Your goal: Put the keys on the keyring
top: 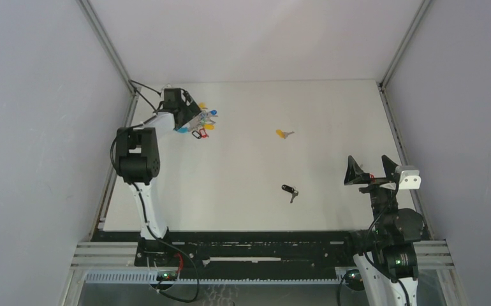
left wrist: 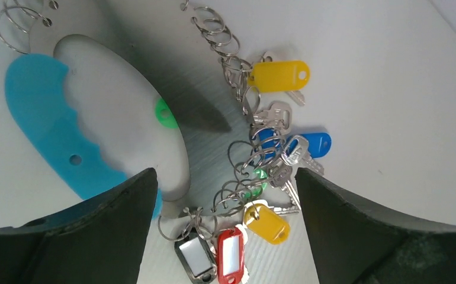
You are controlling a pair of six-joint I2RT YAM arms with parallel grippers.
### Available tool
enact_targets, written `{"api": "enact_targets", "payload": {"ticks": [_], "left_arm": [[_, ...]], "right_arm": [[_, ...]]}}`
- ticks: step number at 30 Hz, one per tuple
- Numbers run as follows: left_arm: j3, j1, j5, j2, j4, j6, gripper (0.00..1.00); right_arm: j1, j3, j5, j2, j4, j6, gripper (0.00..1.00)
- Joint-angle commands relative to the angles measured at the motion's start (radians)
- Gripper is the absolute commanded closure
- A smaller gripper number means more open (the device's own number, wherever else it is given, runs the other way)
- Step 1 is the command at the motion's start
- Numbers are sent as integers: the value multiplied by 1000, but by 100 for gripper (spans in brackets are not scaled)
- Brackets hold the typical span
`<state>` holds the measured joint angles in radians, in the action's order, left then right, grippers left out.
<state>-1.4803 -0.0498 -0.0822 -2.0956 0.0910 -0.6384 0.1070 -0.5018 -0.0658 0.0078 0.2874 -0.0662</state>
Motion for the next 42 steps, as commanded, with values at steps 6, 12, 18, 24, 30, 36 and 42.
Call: {"api": "enact_targets", "payload": {"ticks": [6,12,18,24,30,36,42], "left_arm": [[26,-12,199,-15,10,-79,17],[286,-87,215,142,-51,-72,26],[559,-233,189,322,-60,-52,33],[855,-307,117,624,-25,-72,30],[1041,-302,-42,892,96,-115,21],[947,-274,-38,973,137,-134,17],[863,-275,-24,899,85,-305,15]], "right_arm": [[1,2,-9,-45,-38,10,0],[4,2,-3,-68,-37,5,0],[21,-3,7,-85,-30,-1,0],[54,-9,3,-88,-16,0,0],[59,-11,7,-91,-17,-2,0],[72,-11,7,-91,-14,-2,0],[71,-14,-4,-94,-8,0,0]]}}
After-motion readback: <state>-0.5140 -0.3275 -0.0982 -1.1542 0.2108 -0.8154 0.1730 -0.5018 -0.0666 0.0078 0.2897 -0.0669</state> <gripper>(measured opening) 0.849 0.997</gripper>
